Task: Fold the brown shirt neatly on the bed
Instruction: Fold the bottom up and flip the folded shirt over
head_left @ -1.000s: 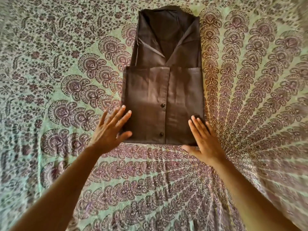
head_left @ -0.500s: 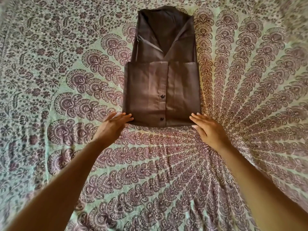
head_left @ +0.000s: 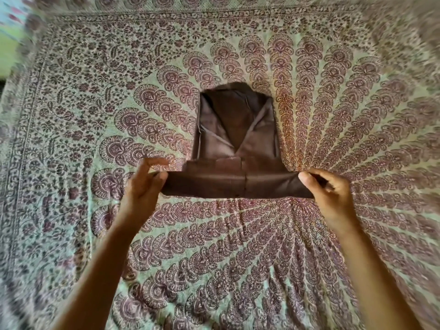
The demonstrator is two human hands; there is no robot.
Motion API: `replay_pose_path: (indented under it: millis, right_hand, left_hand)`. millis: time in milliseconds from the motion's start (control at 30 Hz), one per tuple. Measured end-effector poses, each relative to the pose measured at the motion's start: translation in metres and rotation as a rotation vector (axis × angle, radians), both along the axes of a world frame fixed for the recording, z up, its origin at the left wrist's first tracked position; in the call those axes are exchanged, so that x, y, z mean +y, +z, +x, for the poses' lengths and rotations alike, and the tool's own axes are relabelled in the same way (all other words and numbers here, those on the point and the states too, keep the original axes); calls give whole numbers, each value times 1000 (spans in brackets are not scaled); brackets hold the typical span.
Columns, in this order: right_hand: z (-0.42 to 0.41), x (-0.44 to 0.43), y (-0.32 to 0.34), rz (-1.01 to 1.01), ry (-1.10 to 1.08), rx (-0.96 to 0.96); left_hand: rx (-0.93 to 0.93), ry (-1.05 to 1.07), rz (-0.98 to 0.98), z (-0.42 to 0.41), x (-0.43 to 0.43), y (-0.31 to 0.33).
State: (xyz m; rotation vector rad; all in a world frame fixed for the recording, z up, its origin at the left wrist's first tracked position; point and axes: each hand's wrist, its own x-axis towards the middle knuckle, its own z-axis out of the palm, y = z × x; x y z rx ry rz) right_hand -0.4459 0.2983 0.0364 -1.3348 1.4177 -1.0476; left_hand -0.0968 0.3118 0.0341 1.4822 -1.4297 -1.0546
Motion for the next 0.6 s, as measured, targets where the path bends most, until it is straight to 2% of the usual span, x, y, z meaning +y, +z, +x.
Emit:
replay_pose_path:
  millis: [133, 267, 433, 600]
  right_hand:
    - [15, -36, -8, -105, -133, 81]
    - [25, -102, -44, -240, -331, 233]
    - [34, -183, -82, -316, -438, 399]
    - [31, -252, -125, -319, -411, 566]
  left_hand:
    - [-40, 272, -70, -24, -39, -8]
    - [-215, 440, -153, -45, -110, -33]
    - [-382, 446, -141, -53, -199, -69]
    - [-527, 443, -100, -48, -267, -113]
